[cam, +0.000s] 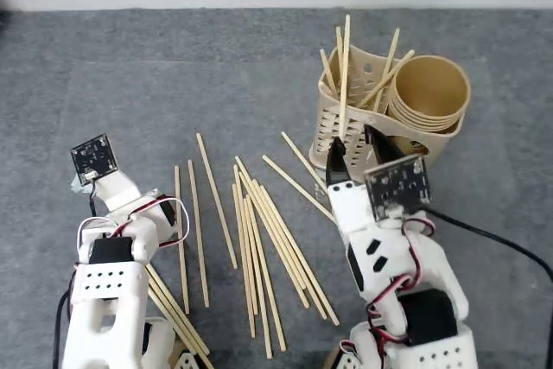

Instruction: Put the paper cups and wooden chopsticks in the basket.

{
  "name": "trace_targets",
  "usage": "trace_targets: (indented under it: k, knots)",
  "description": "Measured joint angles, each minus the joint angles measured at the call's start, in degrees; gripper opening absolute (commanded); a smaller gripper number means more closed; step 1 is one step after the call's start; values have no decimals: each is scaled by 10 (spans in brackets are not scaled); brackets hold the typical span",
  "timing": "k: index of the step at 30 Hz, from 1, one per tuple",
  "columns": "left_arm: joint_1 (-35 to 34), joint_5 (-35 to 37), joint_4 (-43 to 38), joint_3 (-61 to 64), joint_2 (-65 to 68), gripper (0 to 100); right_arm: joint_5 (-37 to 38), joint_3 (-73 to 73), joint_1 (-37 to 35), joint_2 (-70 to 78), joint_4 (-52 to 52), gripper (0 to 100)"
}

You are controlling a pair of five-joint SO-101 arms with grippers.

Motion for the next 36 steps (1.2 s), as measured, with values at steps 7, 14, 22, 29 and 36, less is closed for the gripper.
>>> trace_targets:
  k: [7,14,22,29,36]
  knots:
    - [0,0,0,0,0,12,-27,-55,24,138,0,150]
    - [0,0,0,0,0,12,-28,-72,25,215,0,9]
    - [0,0,0,0,0,12,15,-84,32,216,0,9]
    - [0,0,0,1,0,12,18,-129,62,216,0,9]
    - [0,0,0,1,0,12,32,-135,63,154,0,9]
